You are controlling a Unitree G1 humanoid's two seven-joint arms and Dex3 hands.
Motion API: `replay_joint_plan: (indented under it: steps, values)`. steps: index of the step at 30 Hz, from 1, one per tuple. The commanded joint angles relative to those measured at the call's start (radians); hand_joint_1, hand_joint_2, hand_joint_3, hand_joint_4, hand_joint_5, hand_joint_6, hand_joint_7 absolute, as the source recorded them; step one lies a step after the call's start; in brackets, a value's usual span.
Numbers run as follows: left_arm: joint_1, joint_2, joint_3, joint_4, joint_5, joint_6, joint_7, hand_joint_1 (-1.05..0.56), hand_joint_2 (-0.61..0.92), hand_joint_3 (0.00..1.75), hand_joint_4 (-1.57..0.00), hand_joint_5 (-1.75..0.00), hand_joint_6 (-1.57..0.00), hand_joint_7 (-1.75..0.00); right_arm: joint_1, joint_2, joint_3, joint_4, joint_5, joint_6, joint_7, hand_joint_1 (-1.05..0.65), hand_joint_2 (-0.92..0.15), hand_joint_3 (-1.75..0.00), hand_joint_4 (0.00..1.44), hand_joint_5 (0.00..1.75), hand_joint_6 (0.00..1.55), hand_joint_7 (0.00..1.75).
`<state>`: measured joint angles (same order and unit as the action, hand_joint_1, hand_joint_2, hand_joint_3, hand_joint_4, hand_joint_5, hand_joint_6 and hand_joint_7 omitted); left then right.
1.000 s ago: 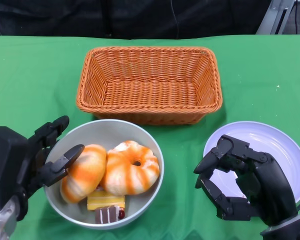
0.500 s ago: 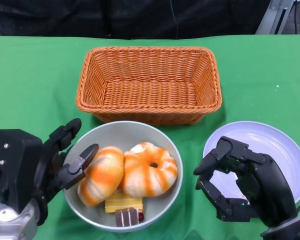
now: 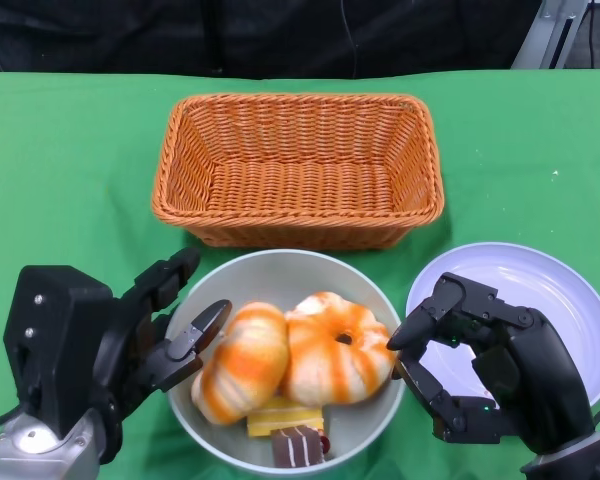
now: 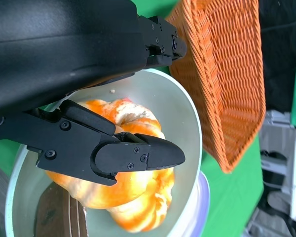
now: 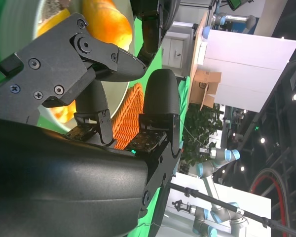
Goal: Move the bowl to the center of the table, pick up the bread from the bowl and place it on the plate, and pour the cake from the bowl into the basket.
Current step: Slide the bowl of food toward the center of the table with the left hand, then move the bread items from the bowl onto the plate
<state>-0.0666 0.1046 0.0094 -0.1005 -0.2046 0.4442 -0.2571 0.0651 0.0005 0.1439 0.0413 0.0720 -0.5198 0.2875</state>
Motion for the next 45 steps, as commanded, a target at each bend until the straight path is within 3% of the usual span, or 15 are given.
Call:
replay_joint_plan:
  steps: [1, 10, 17, 28, 32, 35, 37, 40, 43, 45]
  values:
    - [0.014, 0.006, -0.005, -0.017, -0.02, 0.017, -0.019, -0.64, 0.92, 0.43, 0.0, 0.0, -0.06, 0.0, 0.002, -0.005, -0.001, -0.009, 0.007, -0.013, -0.001, -0.17, -0.46, -1.02, 0.73, 1.5, 0.69, 1.26]
    - [0.02, 0.005, -0.006, -0.015, -0.034, 0.0, -0.015, -0.63, 0.92, 0.42, 0.0, 0.0, -0.07, -0.01, 0.0, -0.004, -0.001, -0.006, 0.009, -0.009, -0.002, -0.17, -0.45, -1.03, 0.73, 1.5, 0.7, 1.26]
    - [0.021, 0.052, -0.037, 0.013, 0.108, -0.157, 0.032, -0.66, 0.92, 0.41, -0.09, -0.04, -0.11, -0.02, 0.0, -0.003, -0.001, -0.006, 0.01, -0.007, -0.002, -0.17, -0.45, -1.03, 0.73, 1.49, 0.7, 1.25]
    - [0.011, 0.05, -0.021, 0.036, 0.186, -0.249, 0.094, -0.65, 0.92, 0.38, -0.13, -0.04, -0.17, -0.03, -0.002, -0.003, -0.001, -0.001, 0.019, -0.006, 0.002, -0.18, -0.44, -1.03, 0.72, 1.5, 0.69, 1.26]
    - [-0.005, 0.058, 0.04, 0.026, 0.198, -0.303, 0.144, -0.59, 0.92, 0.31, -0.16, -0.05, -0.19, -0.03, -0.004, -0.001, -0.003, 0.003, 0.02, -0.012, 0.001, -0.19, -0.44, -1.03, 0.73, 1.5, 0.69, 1.27]
    - [-0.001, 0.052, 0.055, 0.052, 0.224, -0.397, 0.176, -0.55, 0.92, 0.23, -0.26, -0.08, -0.3, -0.05, -0.001, -0.001, -0.003, -0.003, 0.022, -0.005, 0.001, -0.18, -0.44, -1.03, 0.73, 1.5, 0.69, 1.26]
    - [-0.004, 0.047, 0.077, 0.103, 0.223, -0.52, 0.195, -0.41, 0.92, 0.14, -0.59, -0.12, -0.61, -0.07, 0.0, -0.002, -0.004, -0.001, 0.02, -0.008, 0.0, -0.19, -0.44, -1.03, 0.73, 1.5, 0.69, 1.26]
    - [-0.02, 0.031, 0.109, 0.185, 0.188, -0.667, 0.202, -0.25, 0.92, 0.09, -0.88, -0.12, -0.9, -0.07, 0.001, -0.003, -0.006, 0.001, 0.016, -0.012, -0.001, -0.2, -0.45, -1.03, 0.73, 1.49, 0.69, 1.25]
    - [-0.042, 0.021, 0.138, 0.271, 0.146, -0.788, 0.185, -0.21, 0.92, 0.13, -1.05, -0.18, -1.05, -0.1, 0.0, -0.005, -0.008, 0.004, 0.018, -0.014, 0.001, -0.19, -0.45, -1.02, 0.73, 1.49, 0.69, 1.25]
    - [-0.056, 0.024, 0.15, 0.323, 0.122, -0.85, 0.164, -0.2, 0.92, 0.14, -1.09, -0.19, -1.08, -0.11, -0.001, -0.005, -0.008, 0.008, 0.023, -0.015, 0.005, -0.18, -0.46, -1.02, 0.73, 1.49, 0.69, 1.25]
